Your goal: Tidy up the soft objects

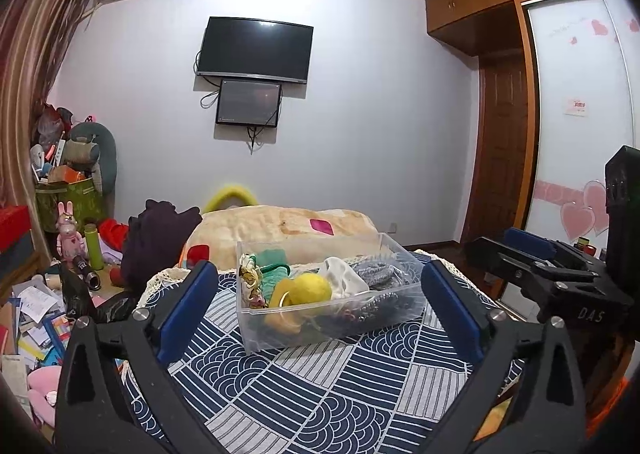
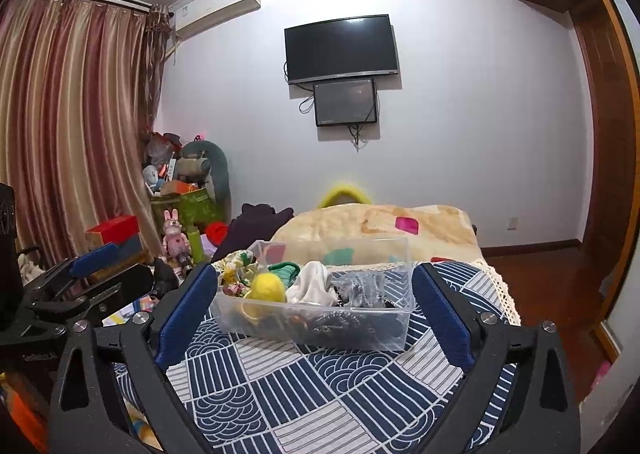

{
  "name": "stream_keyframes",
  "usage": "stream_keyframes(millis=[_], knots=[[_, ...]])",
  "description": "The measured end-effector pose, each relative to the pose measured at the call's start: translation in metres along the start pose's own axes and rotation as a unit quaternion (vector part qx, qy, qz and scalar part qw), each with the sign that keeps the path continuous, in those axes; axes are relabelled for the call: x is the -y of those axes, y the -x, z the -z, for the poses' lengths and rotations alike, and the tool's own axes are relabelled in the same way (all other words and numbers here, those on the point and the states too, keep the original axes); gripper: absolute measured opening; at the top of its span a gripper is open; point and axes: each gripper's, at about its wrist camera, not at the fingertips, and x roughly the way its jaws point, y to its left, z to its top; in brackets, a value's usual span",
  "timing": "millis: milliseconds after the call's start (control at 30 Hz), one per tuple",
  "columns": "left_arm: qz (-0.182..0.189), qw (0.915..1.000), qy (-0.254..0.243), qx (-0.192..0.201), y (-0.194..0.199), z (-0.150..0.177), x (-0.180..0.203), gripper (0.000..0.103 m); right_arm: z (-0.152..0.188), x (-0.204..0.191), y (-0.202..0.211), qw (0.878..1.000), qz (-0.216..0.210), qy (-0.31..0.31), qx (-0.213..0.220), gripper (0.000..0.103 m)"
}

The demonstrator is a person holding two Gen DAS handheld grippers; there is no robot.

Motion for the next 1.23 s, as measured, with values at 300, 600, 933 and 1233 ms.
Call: stream_keyframes(millis=[300, 600, 933, 1233], knots=[[0.004, 1.0, 0.004, -0.002, -0.0028, -0.0002, -0.0023, 0.103, -0.0003, -0.001, 0.002, 1.0, 0.006, 0.002, 0.001, 0.101], [0.007, 0.9999, 0.007, -0.008, -0.0045, 0.0005, -0.0036, 0.103, 0.0005, -0.0019, 0.0024, 1.0, 0.01, 0.004, 0.002, 0.103], [0.017, 0.9996, 0.016, -0.014, -0.0047, 0.0007, -0.0061, 0.103, 0.0018, -0.0003, -0.0011, 1.0, 0.008, 0.002, -0.004, 0.103], [0.021, 0.9995, 0.018, -0.012, -0.0037, 0.001, -0.0063, 0.103, 0.0034, -0.0004, -0.0035, 1.0, 0.007, 0.002, -0.008, 0.103]])
